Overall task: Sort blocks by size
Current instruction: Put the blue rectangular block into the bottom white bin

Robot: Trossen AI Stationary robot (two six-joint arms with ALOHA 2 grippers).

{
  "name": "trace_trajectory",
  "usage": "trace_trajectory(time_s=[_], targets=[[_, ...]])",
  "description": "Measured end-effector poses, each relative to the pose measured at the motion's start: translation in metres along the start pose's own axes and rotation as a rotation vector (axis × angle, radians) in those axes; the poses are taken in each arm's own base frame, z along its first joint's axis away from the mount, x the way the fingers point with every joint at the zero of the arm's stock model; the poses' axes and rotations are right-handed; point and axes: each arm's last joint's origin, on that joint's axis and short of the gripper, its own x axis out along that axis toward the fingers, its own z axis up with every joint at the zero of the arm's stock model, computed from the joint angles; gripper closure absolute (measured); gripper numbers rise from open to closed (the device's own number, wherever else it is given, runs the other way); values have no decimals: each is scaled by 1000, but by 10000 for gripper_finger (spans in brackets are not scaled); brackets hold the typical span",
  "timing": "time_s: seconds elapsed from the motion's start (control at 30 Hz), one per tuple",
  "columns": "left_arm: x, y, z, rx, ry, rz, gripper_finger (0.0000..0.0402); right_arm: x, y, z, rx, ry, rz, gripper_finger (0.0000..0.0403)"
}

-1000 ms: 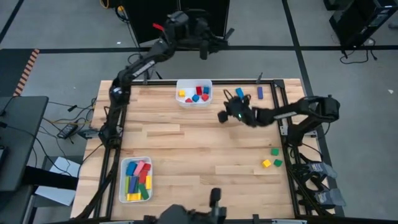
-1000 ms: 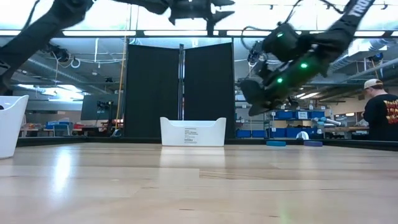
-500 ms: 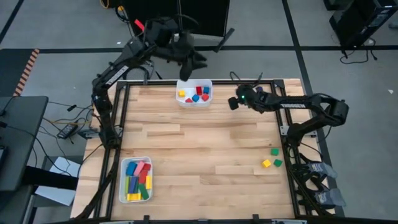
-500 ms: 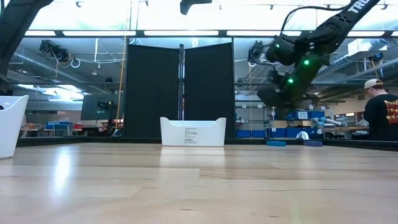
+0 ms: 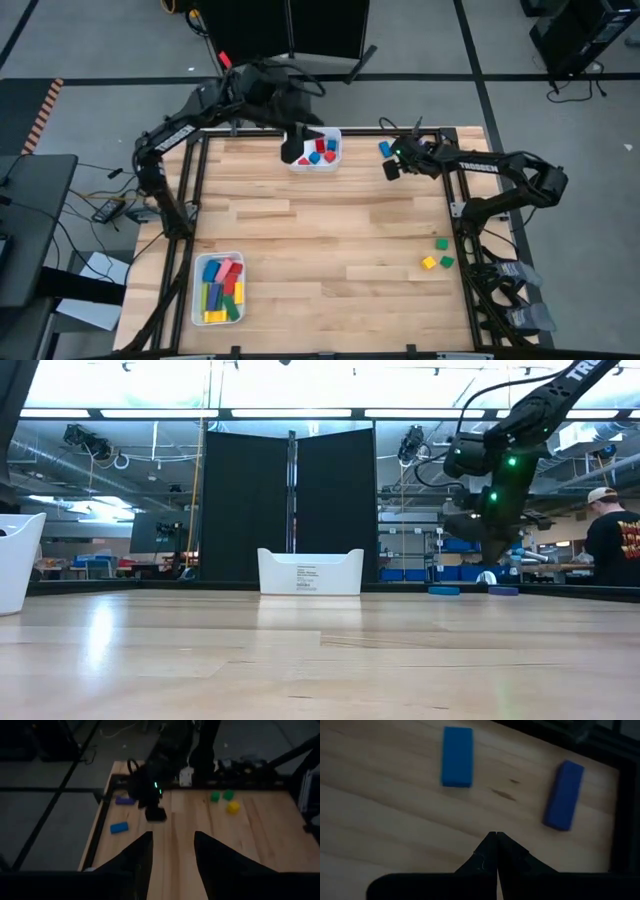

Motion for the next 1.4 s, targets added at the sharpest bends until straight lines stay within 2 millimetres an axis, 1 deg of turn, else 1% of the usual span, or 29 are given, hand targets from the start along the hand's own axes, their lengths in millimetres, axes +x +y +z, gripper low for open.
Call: trace_trajectory(time_s=[0.13,0.23,0.37,0.47,0.63,0.77,0.87,0.93,1.0,1.1,1.23,1.4], targets=[[5,-10,-17,-6,23,17,250,2,-4,2,4,7,-11,394],[9,-16,-35,-25,-1,20,250,3,-5,2,-4,20,2,394],[14,-24,-68,-63,-47,31,250,2,-7,-1,-17,56,0,394],[19,-31,-95,-97,-89,51,250,3,-6,0,-9,47,6,394],[22,-37,-134,-182,-180,73,250,3,0,14,37,-71,90,394],[21,-41,-156,-232,-261,70,250,4,-2,27,79,-128,151,394],[21,-43,-166,-266,-303,63,250,7,-1,41,87,-116,151,394],[21,-43,-171,-276,-305,61,250,12,4,52,63,-98,174,394],[22,-44,-175,-297,-300,58,250,19,10,63,18,-58,159,394],[24,-47,-178,-319,-296,41,250,31,17,79,-23,1,123,394],[26,-57,-178,-307,-279,3,250,46,19,102,-40,46,88,394],[24,-67,-175,-286,-288,-30,250,65,18,109,-79,193,35,394]])
